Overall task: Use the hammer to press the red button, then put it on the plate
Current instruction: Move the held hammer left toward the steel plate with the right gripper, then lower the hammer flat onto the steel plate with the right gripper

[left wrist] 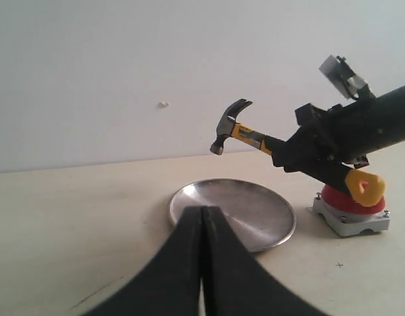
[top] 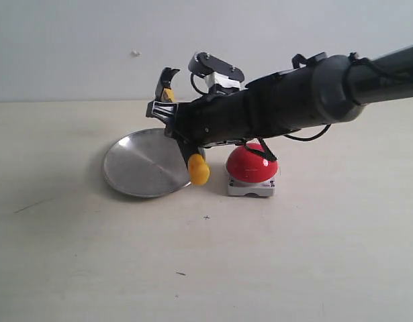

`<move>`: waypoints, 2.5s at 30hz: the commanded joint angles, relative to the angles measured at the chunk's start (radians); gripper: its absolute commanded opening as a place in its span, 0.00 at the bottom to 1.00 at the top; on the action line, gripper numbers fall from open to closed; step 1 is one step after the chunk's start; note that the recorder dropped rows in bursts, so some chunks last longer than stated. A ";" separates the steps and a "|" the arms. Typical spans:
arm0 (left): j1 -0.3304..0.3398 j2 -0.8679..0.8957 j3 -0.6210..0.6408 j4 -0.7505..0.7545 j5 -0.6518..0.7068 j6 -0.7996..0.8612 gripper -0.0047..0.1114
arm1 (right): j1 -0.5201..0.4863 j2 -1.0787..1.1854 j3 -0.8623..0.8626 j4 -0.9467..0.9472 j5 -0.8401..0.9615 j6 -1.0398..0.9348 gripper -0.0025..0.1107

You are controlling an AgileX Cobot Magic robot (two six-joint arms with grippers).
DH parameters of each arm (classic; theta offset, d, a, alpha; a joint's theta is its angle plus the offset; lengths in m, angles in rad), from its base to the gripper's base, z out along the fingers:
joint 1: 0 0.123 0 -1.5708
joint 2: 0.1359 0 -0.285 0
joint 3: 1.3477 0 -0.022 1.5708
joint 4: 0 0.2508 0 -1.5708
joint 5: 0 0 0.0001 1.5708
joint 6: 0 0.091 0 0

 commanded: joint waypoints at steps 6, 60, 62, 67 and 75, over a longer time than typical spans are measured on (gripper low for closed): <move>0.001 -0.006 0.003 0.004 0.000 0.000 0.04 | 0.138 0.011 -0.080 -0.218 -0.361 0.153 0.02; 0.001 -0.006 0.003 0.004 0.000 0.000 0.04 | 0.095 0.261 -0.074 -1.879 -0.603 2.141 0.02; 0.001 -0.006 0.003 0.004 0.000 0.000 0.04 | 0.091 0.261 -0.074 -1.879 -0.575 2.123 0.02; 0.001 -0.006 0.003 0.004 0.000 0.000 0.04 | 0.091 0.261 -0.074 -1.881 -0.522 2.111 0.03; 0.001 -0.006 0.003 0.004 0.000 0.000 0.04 | 0.091 0.261 -0.074 -1.881 -0.502 2.074 0.33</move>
